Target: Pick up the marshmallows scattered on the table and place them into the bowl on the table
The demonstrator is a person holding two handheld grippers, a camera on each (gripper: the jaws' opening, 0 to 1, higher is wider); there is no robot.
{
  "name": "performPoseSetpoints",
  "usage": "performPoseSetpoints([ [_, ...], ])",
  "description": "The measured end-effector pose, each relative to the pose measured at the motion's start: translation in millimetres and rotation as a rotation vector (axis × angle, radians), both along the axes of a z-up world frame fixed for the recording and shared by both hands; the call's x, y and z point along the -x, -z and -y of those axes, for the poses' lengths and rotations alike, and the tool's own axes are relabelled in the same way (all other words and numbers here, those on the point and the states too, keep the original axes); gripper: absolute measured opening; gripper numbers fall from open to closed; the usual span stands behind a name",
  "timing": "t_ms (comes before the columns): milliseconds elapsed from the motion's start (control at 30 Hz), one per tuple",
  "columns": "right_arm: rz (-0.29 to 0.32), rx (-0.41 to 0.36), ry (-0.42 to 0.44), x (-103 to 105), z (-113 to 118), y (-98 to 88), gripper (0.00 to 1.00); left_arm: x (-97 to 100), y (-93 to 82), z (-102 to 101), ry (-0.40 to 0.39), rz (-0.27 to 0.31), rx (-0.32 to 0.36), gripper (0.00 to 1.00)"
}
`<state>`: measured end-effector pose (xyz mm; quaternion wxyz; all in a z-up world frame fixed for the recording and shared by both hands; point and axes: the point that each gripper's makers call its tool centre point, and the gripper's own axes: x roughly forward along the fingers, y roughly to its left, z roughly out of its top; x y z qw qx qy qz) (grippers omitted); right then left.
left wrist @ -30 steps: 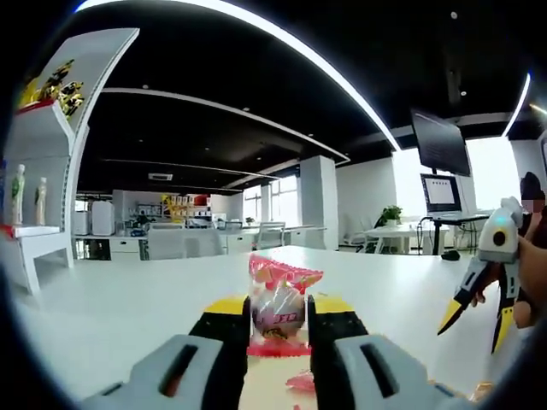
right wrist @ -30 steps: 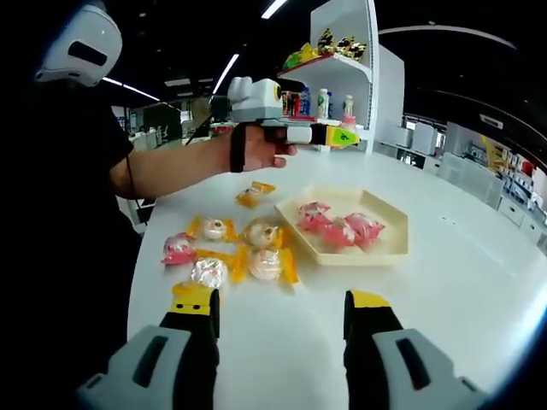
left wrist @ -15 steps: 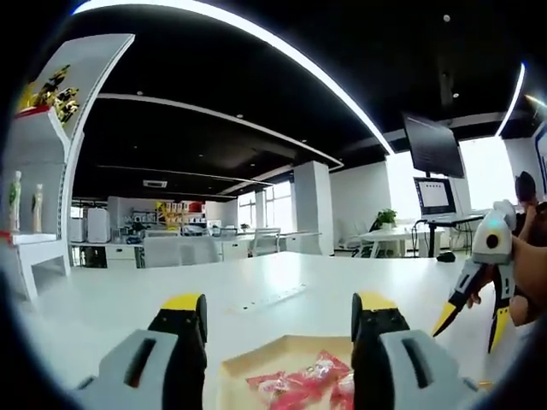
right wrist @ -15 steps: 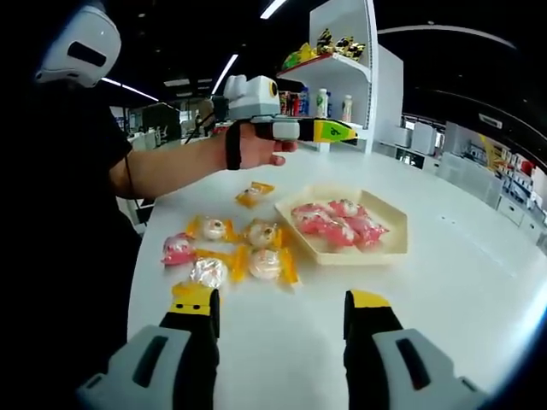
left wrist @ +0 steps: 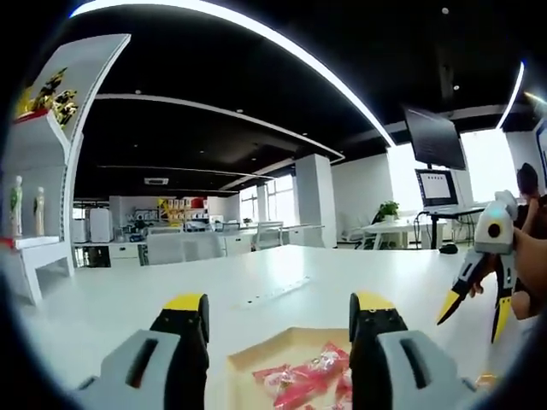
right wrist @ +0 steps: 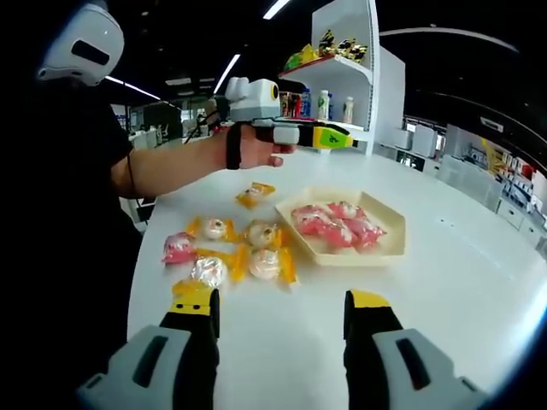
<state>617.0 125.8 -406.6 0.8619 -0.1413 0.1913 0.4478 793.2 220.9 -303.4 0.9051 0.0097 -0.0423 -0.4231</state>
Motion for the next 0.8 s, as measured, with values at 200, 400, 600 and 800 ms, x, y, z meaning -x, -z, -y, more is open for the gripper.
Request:
performPoseSetpoints([
  [200, -0.007, -0.002, 0.007, 0, 2, 2.0, 0.57, 1.3, -0.1, -7, -0.007, -0.005, -0.007, 0.65],
  [400, -0.007, -0.005, -0.007, 2, -3, -1.9, 0.57, 2.3, 5.8, -15, -0.02, -0.018, -0.028, 0.65],
  [600, -0.004, -0.002, -0.001, 0, -2, -3.5, 0.57, 3.8, 10.7, -26, -0.039, -0.031, -0.04, 0.65],
  [800, -0.008, 0.001, 0.0, 1, -2, -1.9, 0.57, 4.3, 11.6, -38, -0.065, -0.04, -0.045, 0.65],
])
